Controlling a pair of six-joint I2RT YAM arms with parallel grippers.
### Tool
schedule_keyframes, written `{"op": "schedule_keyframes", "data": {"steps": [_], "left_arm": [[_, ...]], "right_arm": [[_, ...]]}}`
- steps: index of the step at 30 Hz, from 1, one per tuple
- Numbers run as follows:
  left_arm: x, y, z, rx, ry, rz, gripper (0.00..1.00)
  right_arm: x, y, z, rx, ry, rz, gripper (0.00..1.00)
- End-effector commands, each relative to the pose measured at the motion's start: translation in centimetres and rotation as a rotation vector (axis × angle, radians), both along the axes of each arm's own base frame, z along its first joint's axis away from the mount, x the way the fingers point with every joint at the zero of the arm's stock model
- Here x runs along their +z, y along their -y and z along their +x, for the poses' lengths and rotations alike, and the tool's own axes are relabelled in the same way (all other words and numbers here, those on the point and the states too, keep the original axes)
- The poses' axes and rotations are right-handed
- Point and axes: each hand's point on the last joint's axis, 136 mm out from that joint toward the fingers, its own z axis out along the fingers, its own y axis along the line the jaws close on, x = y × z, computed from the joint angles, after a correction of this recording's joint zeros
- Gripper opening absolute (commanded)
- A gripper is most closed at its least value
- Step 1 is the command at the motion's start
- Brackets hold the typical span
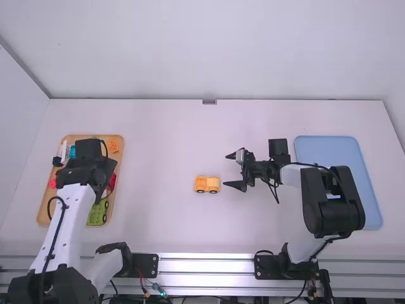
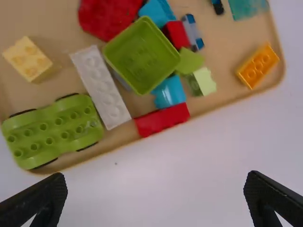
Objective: Assemble lego blocks to make yellow taxi
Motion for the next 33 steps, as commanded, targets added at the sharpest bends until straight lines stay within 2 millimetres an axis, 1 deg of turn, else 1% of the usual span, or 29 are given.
{"op": "schedule_keyframes", "data": {"steps": [1, 3, 6, 8, 9, 10, 13, 14, 16, 20, 23, 25, 26, 27, 29, 32, 33], "left_arm": [[0.4, -1.5, -1.0, 0.104, 0.002, 0.052, 1.0], [0.0, -1.9, -1.8, 0.143, -0.014, 0.03, 0.99], [-0.7, -3.5, -3.7, 0.289, -0.036, -0.009, 0.99], [-1.3, -5.0, -5.3, 0.394, -0.062, -0.029, 1.0], [-1.6, -5.3, -5.6, 0.412, -0.067, -0.044, 1.0], [-2.0, -5.8, -6.0, 0.436, -0.075, -0.064, 0.98], [-3.0, -6.7, -6.2, 0.44, -0.084, -0.119, 0.96], [-3.5, -7.2, -6.2, 0.442, -0.084, -0.146, 0.92], [-4.3, -8.0, -6.4, 0.467, -0.082, -0.179, 0.92], [-6.2, -9.5, -6.7, 0.509, -0.092, -0.238, 0.97], [-8.3, -10.1, -6.3, 0.482, -0.105, -0.298, 0.99], [-9.2, -10.5, -6.3, 0.485, -0.118, -0.312, 0.97], [-10.2, -10.8, -6.6, 0.511, -0.136, -0.319, 0.95], [-10.5, -10.8, -6.6, 0.516, -0.142, -0.326, 0.93], [-11.5, -10.7, -6.8, 0.525, -0.166, -0.349, 0.86], [-12.2, -11.1, -6.7, 0.523, -0.197, -0.356, 0.85], [-12.3, -11.2, -6.6, 0.523, -0.201, -0.359, 0.82]], "right_arm": [[-0.2, 0.0, -0.2, 0.004, -0.013, 0.004, 0.99], [-0.2, 0.0, -0.2, 0.004, -0.013, 0.005, 0.99], [-0.2, 0.0, -0.2, 0.004, -0.013, 0.004, 0.99], [-0.2, 0.0, -0.2, 0.004, -0.013, 0.004, 0.98], [-0.2, 0.0, -0.2, 0.004, -0.013, 0.004, 0.99], [-0.2, 0.0, -0.2, 0.004, -0.013, 0.004, 0.99], [-0.2, 0.0, -0.2, 0.004, -0.012, 0.004, 0.99], [-0.2, -0.1, -0.2, 0.004, -0.009, 0.005, 0.99], [-0.2, -0.1, -0.2, 0.004, -0.009, 0.005, 0.99], [-0.2, -0.1, -0.2, 0.004, -0.009, 0.004, 0.99], [-0.2, 0.0, -0.2, 0.004, -0.008, 0.005, 0.99], [-0.2, 0.0, -0.2, 0.004, -0.005, 0.005, 0.99], [-0.2, -0.1, -0.2, 0.004, -0.006, 0.005, 0.99], [-0.2, -0.1, -0.2, 0.004, -0.006, 0.005, 0.99], [-0.2, 0.0, -0.2, 0.004, -0.008, 0.004, 0.99], [-0.3, 0.0, -0.1, -0.001, -0.008, -0.004, 0.98], [-0.4, 0.0, 0.0, -0.005, -0.008, -0.011, 0.99]]}}
